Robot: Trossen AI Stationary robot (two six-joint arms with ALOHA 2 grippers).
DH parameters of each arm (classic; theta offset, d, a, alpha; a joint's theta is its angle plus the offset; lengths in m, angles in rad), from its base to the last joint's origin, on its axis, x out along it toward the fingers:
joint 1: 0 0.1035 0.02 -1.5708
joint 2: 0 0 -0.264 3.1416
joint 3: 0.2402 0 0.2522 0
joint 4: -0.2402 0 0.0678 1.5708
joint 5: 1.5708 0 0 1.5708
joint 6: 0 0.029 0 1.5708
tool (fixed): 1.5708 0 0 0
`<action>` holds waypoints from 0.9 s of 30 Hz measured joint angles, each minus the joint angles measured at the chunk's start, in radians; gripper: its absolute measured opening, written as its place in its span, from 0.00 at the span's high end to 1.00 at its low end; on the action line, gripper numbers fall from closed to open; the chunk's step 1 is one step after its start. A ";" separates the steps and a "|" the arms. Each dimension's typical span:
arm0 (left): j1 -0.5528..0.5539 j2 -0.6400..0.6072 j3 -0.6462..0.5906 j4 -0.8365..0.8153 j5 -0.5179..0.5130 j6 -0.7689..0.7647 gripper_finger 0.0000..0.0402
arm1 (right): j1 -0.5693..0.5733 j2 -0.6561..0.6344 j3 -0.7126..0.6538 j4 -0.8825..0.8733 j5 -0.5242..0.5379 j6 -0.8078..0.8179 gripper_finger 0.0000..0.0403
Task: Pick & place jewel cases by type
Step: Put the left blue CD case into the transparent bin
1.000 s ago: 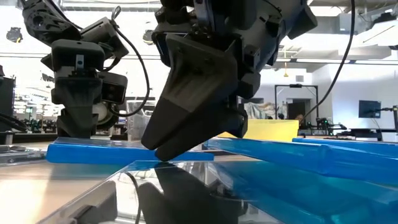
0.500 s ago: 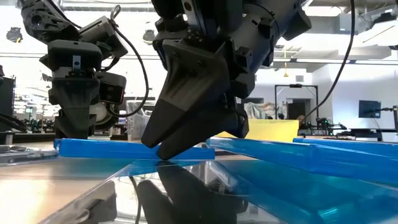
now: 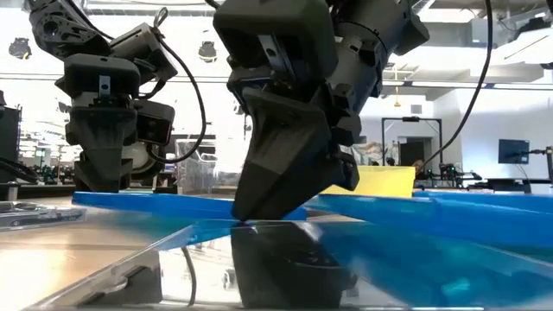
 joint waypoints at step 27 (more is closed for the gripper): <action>0.000 0.001 0.000 0.003 -0.019 0.001 0.60 | -0.045 -0.113 0.001 -0.187 0.103 -0.136 0.73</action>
